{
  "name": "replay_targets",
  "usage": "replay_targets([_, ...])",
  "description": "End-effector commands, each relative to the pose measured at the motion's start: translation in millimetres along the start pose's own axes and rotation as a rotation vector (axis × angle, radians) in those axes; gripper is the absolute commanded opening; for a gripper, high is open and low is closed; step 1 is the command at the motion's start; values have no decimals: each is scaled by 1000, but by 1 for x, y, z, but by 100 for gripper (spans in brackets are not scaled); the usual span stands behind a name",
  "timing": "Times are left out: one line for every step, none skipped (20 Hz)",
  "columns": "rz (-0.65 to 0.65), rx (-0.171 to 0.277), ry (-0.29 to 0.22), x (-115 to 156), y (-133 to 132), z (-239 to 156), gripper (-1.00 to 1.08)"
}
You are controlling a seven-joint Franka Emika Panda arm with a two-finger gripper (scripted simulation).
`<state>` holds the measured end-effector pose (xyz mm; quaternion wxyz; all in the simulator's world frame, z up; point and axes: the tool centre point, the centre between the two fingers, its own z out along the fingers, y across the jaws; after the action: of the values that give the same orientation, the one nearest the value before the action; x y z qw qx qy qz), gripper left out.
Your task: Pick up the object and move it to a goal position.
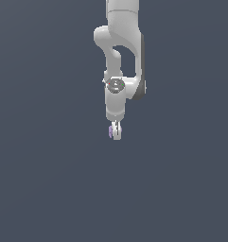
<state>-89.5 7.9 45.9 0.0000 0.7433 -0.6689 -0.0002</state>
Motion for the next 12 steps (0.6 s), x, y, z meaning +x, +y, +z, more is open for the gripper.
replay_targets([-1,0,0,0,0,1,-100])
replay_targets([-1,0,0,0,0,1,-100])
replay_targets([-1,0,0,0,0,1,-100])
replay_targets([-1,0,0,0,0,1,-100])
replay_targets([-1,0,0,0,0,1,-100])
replay_targets([0,1,0,0,0,0,-100])
replay_targets([0,1,0,0,0,0,-100])
replay_targets([0,1,0,-1,0,-1,-100])
replay_targets([0,1,0,-2,0,-2,-100])
replay_targets([0,1,0,-4,0,-4,-100])
replay_targets([0,1,0,-7,0,-6,-100])
replay_targets([0,1,0,-9,0,-8,-100])
